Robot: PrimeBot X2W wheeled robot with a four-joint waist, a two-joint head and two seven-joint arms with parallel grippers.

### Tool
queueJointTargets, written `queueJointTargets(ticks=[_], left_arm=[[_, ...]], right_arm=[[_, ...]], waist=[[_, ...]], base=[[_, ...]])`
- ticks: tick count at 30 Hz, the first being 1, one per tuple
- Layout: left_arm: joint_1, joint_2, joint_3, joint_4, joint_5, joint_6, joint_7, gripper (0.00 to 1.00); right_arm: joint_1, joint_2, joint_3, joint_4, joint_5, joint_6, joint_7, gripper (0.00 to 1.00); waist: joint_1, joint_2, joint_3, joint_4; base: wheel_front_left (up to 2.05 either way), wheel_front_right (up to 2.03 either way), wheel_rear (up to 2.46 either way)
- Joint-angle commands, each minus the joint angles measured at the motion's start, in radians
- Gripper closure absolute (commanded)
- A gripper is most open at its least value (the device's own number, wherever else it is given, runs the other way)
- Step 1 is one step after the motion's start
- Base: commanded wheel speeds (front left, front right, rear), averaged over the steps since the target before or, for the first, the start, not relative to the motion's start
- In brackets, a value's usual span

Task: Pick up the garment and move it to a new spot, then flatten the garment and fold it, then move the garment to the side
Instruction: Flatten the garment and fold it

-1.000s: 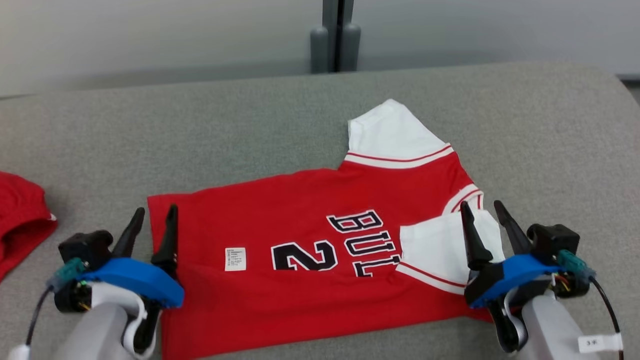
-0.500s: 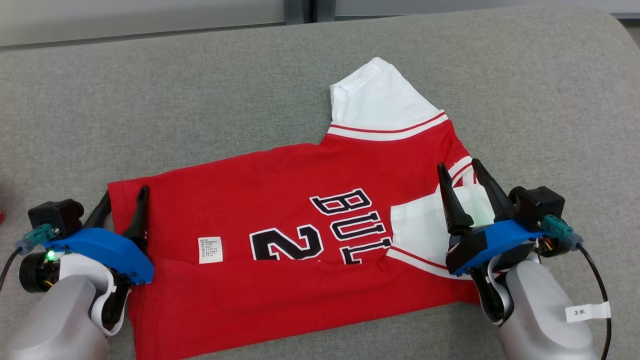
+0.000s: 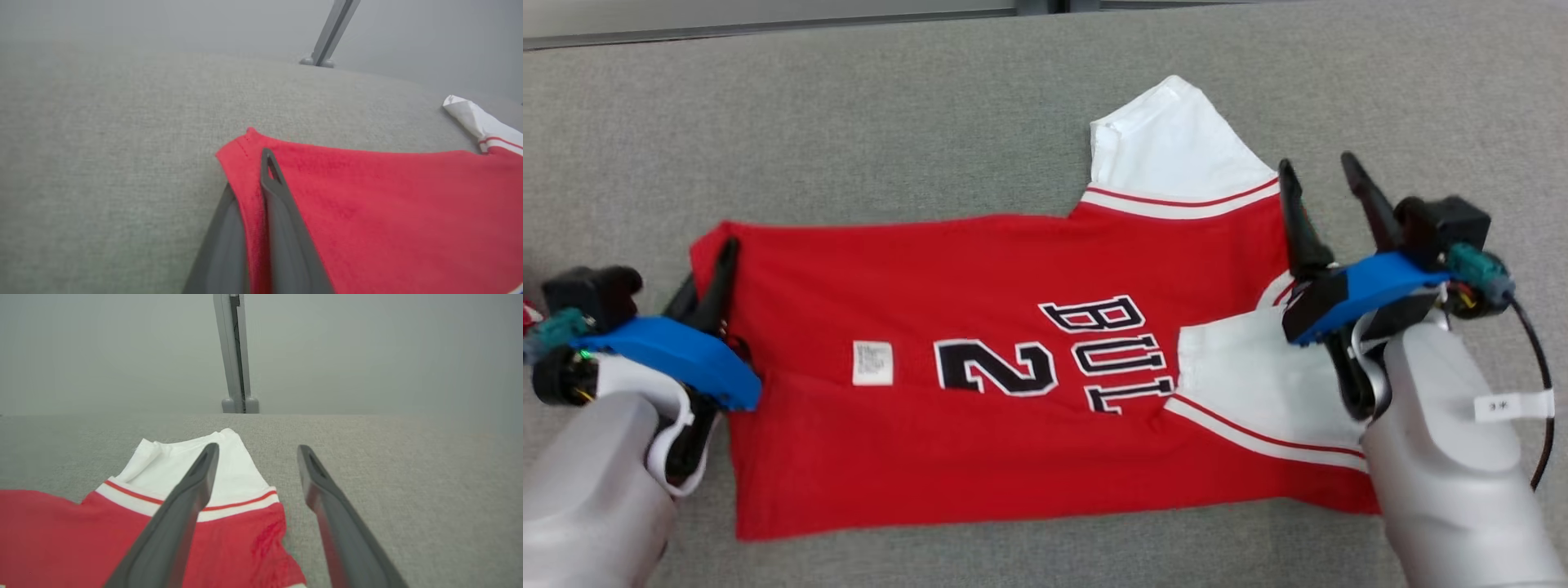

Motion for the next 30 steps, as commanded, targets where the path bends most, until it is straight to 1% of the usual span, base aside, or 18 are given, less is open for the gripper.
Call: queueJointTargets(ticks=[1,4,8,13,18,24,26,29,30], left_arm=[[-0.029,0.014,0.022,-0.010,0.010,0.003,-0.008,1.00],[-0.007,0.010,0.093,-0.064,0.075,0.003,-0.007,1.00],[0.015,-0.004,0.138,-0.132,0.137,0.003,-0.007,1.00],[0.021,-0.016,0.126,-0.182,0.169,0.003,-0.007,1.00],[-0.003,-0.031,0.112,-0.214,0.173,0.003,-0.007,1.00],[-0.026,-0.044,0.089,-0.234,0.167,0.003,-0.007,1.00],[-0.028,-0.051,0.080,-0.237,0.166,0.003,-0.007,1.00],[-0.039,-0.057,0.072,-0.246,0.161,0.003,-0.007,1.00],[-0.041,-0.057,0.070,-0.248,0.159,0.003,-0.007,1.00]], right_arm=[[-0.030,-0.005,-0.010,0.003,-0.015,0.000,0.009,0.00],[-0.101,-0.005,-0.070,0.024,-0.069,0.000,0.060,0.00],[-0.190,-0.005,-0.117,0.056,-0.129,0.000,0.156,0.00],[-0.276,-0.005,-0.148,0.103,-0.176,0.000,0.280,0.00],[-0.336,-0.006,-0.197,0.110,-0.244,0.000,0.362,0.00],[-0.379,-0.006,-0.259,0.114,-0.321,0.000,0.470,0.00],[-0.387,-0.005,-0.272,0.126,-0.322,0.000,0.502,0.00],[-0.397,-0.002,-0.255,0.154,-0.320,0.000,0.544,0.00],[-0.401,-0.001,-0.247,0.161,-0.314,0.000,0.553,0.13]], waist=[[-0.0001,-0.0002,0.014,0.017],[-0.0001,-0.0002,0.036,0.051],[-0.0001,-0.0002,0.070,0.097],[-0.0001,-0.0002,0.119,0.147],[-0.0001,-0.0002,0.161,0.194],[-0.0001,-0.0002,0.193,0.232],[-0.0001,-0.0002,0.195,0.241],[-0.0001,-0.0002,0.201,0.248],[-0.0001,-0.0002,0.203,0.249]], base=[[0.00,0.00,0.00],[0.00,0.00,0.00],[0.00,0.00,0.00],[0.00,0.00,0.00],[0.00,0.00,0.00],[0.00,0.00,0.00],[0.00,0.00,0.00],[0.00,0.00,0.00],[0.00,0.00,0.00]])
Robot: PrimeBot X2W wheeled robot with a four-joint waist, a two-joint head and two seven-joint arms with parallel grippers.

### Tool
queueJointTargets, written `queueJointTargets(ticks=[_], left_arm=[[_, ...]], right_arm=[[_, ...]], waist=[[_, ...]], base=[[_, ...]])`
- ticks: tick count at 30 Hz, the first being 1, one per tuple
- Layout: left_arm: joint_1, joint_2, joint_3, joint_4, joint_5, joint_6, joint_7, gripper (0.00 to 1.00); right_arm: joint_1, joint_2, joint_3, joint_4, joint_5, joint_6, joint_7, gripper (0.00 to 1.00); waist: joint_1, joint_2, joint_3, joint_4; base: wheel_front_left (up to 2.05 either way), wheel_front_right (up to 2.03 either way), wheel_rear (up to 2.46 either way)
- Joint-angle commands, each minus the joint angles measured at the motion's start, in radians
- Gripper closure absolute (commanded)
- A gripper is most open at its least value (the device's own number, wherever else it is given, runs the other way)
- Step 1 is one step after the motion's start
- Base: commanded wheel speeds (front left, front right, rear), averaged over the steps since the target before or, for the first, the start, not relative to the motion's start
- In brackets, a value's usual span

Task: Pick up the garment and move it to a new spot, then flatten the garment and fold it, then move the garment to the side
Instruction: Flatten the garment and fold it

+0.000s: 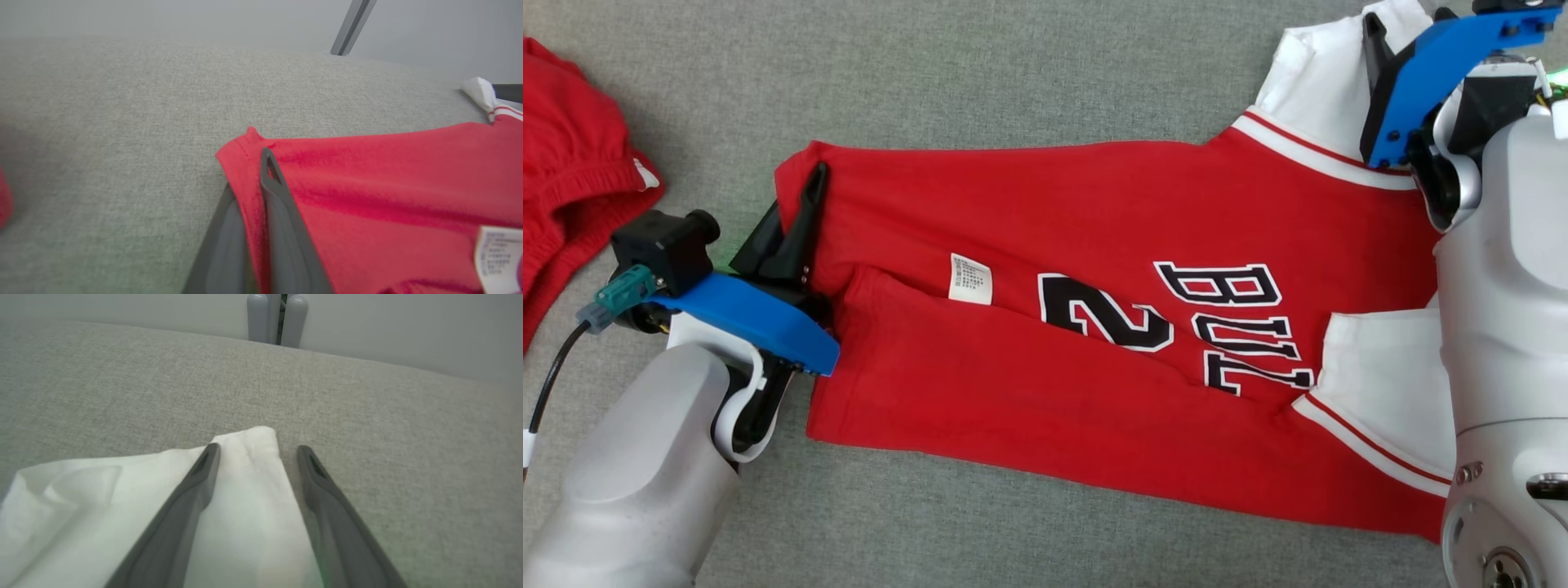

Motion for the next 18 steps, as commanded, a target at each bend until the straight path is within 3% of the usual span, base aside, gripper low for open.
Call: queueJointTargets(ticks=[1,2,6,12,18], left_arm=[[-0.021,0.000,0.000,-0.004,-0.004,0.003,-0.004,1.00],[-0.021,0.000,-0.001,-0.004,-0.004,0.003,-0.004,1.00],[-0.021,0.000,0.015,-0.006,-0.015,0.003,-0.005,1.00],[-0.012,0.001,0.072,-0.026,-0.002,0.003,-0.005,1.00],[0.025,0.008,0.110,-0.051,0.015,0.003,-0.005,1.00]], right_arm=[[0.005,0.005,0.010,0.019,0.002,0.002,0.012,0.86],[0.002,0.005,0.017,0.016,-0.007,0.002,0.010,1.00],[0.002,-0.002,-0.004,-0.046,-0.055,0.001,-0.051,1.00],[0.021,0.000,-0.049,-0.128,-0.092,0.001,-0.235,1.00],[0.053,-0.001,-0.043,-0.128,-0.030,0.001,-0.372,1.00]], waist=[[0.0000,0.0000,0.002,0.000],[0.0000,0.0000,0.002,0.000],[0.0000,0.0000,-0.001,-0.003],[0.0000,0.0000,-0.027,-0.025],[0.0000,0.0000,-0.084,-0.083]], base=[[0.00,0.00,0.00],[0.00,0.00,0.00],[0.00,0.00,0.00],[0.00,0.00,0.00],[0.00,0.00,0.00]])
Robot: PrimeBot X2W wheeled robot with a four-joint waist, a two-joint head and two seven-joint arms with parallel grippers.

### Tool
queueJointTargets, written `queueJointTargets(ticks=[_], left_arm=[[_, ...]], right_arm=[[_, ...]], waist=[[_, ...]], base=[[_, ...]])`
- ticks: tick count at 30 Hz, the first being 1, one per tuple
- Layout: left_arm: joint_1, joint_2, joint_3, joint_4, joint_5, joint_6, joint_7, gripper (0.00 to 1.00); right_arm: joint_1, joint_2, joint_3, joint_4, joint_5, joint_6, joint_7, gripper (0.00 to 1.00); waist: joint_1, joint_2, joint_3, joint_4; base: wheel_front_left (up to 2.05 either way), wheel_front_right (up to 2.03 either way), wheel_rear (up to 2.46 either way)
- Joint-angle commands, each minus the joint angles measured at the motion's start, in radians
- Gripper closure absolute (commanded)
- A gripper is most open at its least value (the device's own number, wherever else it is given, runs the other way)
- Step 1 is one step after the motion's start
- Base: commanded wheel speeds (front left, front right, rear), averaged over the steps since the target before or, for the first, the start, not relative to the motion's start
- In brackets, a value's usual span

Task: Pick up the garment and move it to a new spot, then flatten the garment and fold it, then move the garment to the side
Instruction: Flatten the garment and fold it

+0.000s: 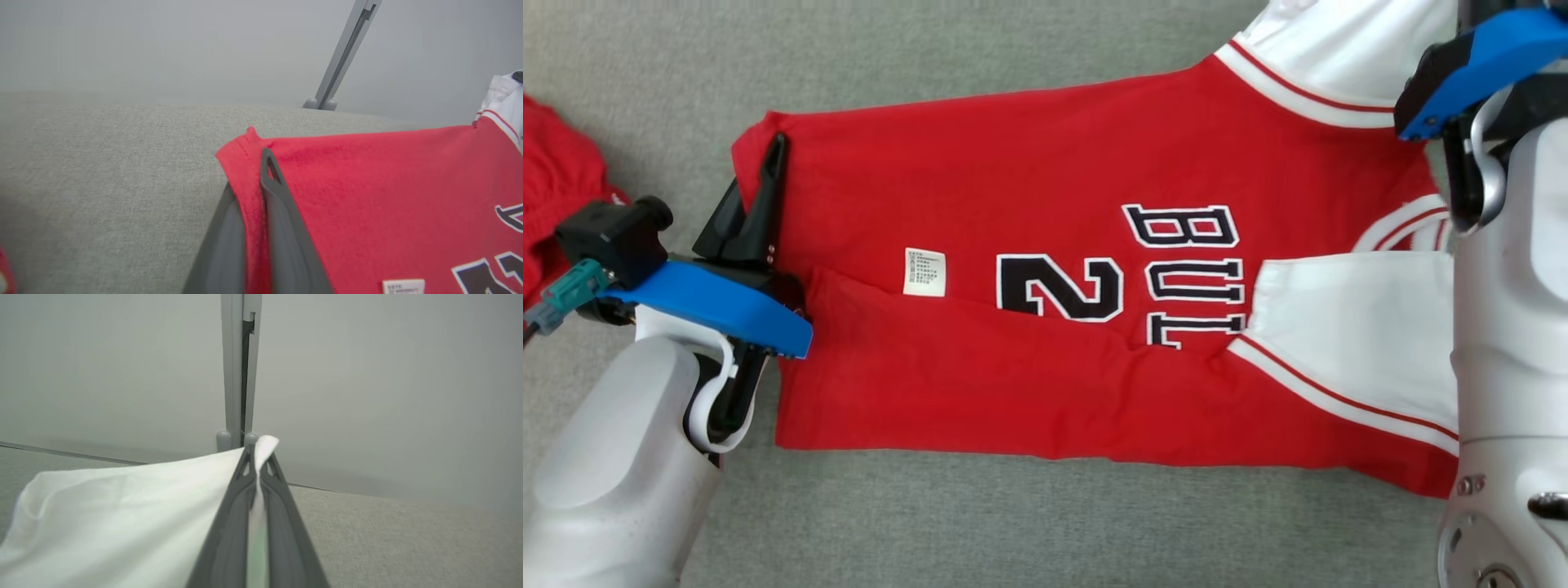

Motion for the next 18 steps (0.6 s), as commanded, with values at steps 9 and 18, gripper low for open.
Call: queueJointTargets(ticks=[9,18], left_arm=[[0.096,0.029,0.015,0.063,0.029,0.003,-0.004,1.00],[0.268,0.009,0.064,0.136,0.062,0.003,-0.004,1.00]], right_arm=[[0.181,-0.005,0.133,0.071,0.211,0.000,-0.145,1.00],[0.451,-0.006,0.260,0.054,0.429,0.000,-0.198,1.00]], waist=[[0.0000,0.0000,-0.124,-0.116],[0.0000,0.0000,-0.229,-0.167]], base=[[0.00,0.00,0.00],[0.00,0.00,0.00]])
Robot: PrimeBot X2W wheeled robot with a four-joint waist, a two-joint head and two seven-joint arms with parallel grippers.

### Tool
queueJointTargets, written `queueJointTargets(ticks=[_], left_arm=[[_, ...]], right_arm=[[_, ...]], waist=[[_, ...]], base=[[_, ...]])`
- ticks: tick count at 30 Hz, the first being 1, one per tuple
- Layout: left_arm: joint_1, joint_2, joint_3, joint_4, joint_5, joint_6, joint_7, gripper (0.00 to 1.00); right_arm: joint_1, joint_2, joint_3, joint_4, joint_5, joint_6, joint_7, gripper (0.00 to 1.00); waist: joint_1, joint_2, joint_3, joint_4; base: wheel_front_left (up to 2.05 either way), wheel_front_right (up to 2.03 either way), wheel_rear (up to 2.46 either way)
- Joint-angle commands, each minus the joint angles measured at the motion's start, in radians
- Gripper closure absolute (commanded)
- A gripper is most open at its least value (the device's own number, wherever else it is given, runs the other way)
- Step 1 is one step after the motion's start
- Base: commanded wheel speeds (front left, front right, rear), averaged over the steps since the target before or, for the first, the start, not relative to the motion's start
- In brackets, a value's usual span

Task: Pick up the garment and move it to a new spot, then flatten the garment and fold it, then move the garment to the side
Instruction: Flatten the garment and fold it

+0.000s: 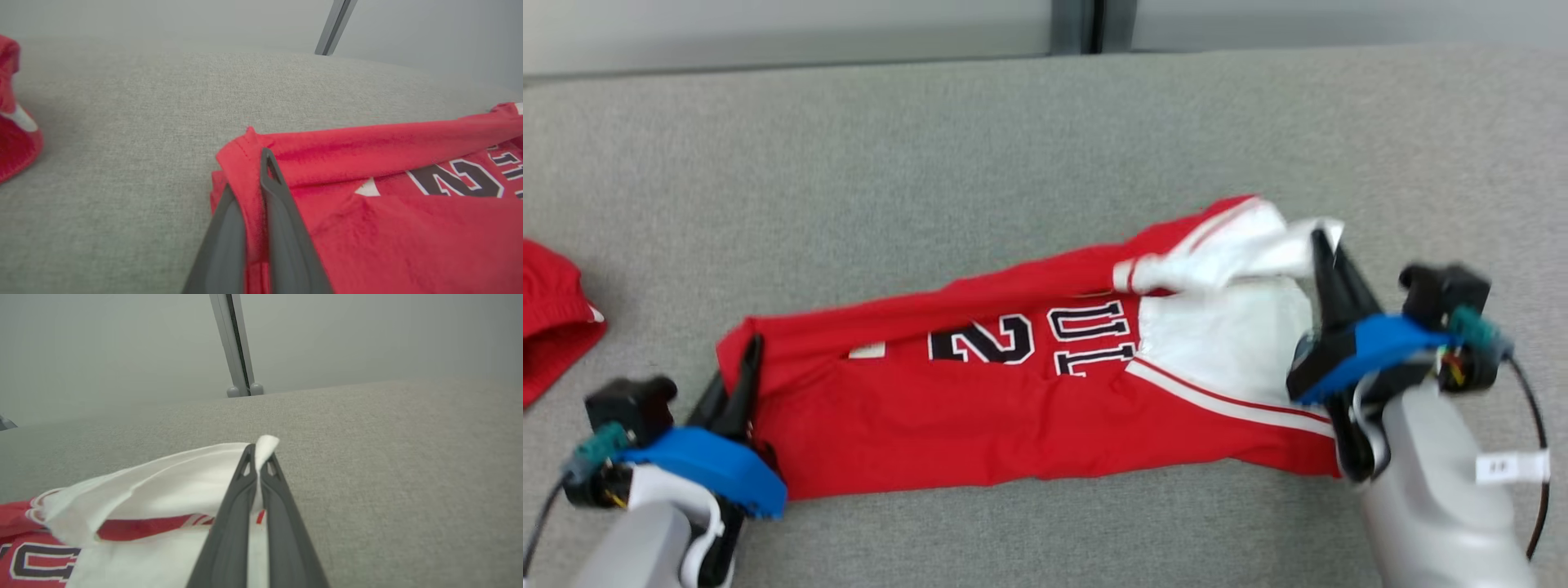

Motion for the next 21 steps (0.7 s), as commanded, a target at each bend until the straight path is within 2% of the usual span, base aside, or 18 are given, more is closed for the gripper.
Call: queueJointTargets(ticks=[1,3,4,5,6,7,8,14,15,16,21], left_arm=[[0.021,-0.008,0.012,0.011,0.006,0.003,-0.003,1.00],[0.051,-0.027,0.022,0.030,0.010,0.003,-0.003,1.00],[0.063,-0.037,0.025,0.038,0.014,0.003,-0.003,0.94],[0.074,-0.045,0.034,0.045,0.017,0.003,-0.003,0.81],[0.083,-0.054,0.044,0.054,0.020,0.003,-0.003,0.61],[0.095,-0.066,0.052,0.063,0.021,0.003,-0.003,0.18],[0.105,-0.076,0.053,0.073,0.024,0.003,-0.003,0.00],[0.144,-0.129,0.169,0.076,0.072,0.003,-0.003,0.00],[0.169,-0.154,0.225,0.061,0.121,0.003,-0.003,0.00],[0.169,-0.154,0.225,0.061,0.121,0.003,-0.003,0.00],[0.220,-0.224,0.347,0.008,0.235,0.003,-0.003,0.00]], right_arm=[[0.046,-0.006,0.012,-0.002,0.019,0.000,-0.008,1.00],[0.096,-0.005,0.034,0.000,0.045,0.000,-0.007,1.00],[0.116,-0.005,0.044,0.004,0.059,0.000,-0.006,1.00],[0.135,-0.005,0.050,0.010,0.076,0.000,0.001,1.00],[0.149,-0.005,0.052,0.016,0.087,0.000,0.005,0.98],[0.158,-0.005,0.053,0.022,0.095,0.000,0.010,0.25],[0.164,-0.005,0.055,0.025,0.100,0.000,0.009,0.00],[0.181,-0.005,0.036,0.014,0.101,0.000,0.000,0.00],[0.182,-0.005,0.021,0.010,0.091,0.000,-0.004,0.00],[0.182,-0.005,0.021,0.010,0.091,0.000,-0.004,0.00],[0.167,-0.008,-0.028,0.030,0.042,0.000,0.000,0.00]], waist=[[0.0002,0.0001,-0.034,-0.022],[0.0002,0.0001,-0.048,-0.022],[0.0002,0.0001,-0.054,-0.022],[0.0002,0.0001,-0.061,-0.021],[0.0002,0.0001,-0.065,-0.021],[0.0002,0.0001,-0.071,-0.020],[0.0002,0.0001,-0.076,-0.018],[0.0002,0.0001,-0.106,0.001],[0.0002,0.0001,-0.117,0.013],[0.0002,0.0001,-0.117,0.013],[0.0002,0.0001,-0.129,0.052]], base=[[0.00,0.00,0.00],[0.00,0.00,0.00],[0.00,0.00,0.00],[0.00,0.00,0.00],[0.00,0.00,0.00],[0.00,0.00,0.00],[0.00,0.00,0.00],[0.00,0.00,0.00],[0.00,0.00,0.00],[0.00,0.00,0.00],[0.00,0.00,0.00]])
